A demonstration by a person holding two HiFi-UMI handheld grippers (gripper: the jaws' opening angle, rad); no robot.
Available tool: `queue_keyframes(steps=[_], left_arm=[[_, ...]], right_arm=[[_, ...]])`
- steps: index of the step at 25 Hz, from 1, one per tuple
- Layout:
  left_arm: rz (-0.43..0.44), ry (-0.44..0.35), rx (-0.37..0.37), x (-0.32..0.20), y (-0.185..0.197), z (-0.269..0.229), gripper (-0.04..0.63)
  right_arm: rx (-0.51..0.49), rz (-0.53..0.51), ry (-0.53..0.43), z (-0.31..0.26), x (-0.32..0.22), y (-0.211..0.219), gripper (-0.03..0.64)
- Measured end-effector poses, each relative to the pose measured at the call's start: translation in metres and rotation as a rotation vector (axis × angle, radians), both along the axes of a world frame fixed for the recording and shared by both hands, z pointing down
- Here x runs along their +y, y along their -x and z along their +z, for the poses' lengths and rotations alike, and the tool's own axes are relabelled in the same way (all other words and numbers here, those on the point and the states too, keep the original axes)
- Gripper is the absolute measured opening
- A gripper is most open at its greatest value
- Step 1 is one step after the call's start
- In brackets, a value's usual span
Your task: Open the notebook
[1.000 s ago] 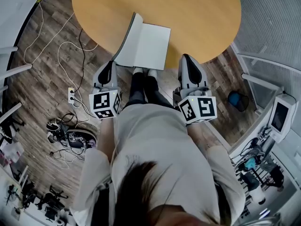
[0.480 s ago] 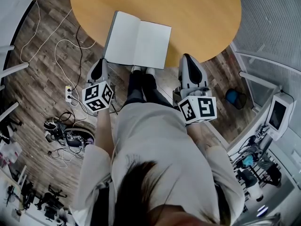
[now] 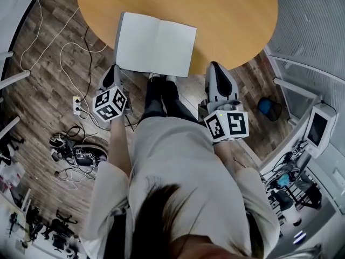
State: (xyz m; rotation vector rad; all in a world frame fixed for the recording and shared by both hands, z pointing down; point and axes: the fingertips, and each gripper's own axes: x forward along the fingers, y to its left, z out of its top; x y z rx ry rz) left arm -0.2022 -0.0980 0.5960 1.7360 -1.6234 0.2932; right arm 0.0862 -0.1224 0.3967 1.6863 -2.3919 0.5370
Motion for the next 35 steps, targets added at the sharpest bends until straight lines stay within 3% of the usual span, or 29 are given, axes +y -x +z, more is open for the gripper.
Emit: queue_keyframes(steps=[15, 35], left_arm=[[-0.006, 0.088, -0.024, 0.004, 0.003, 0.040, 0.025], [0.017, 0.094, -0.074, 0.004, 0.005, 0.043, 0.025]], right_arm=[[0.001, 0.014, -0.003, -0.001, 0.005, -0.003, 0.002], [-0.006, 0.018, -0.007, -0.003, 0.005, -0.006, 0.002]])
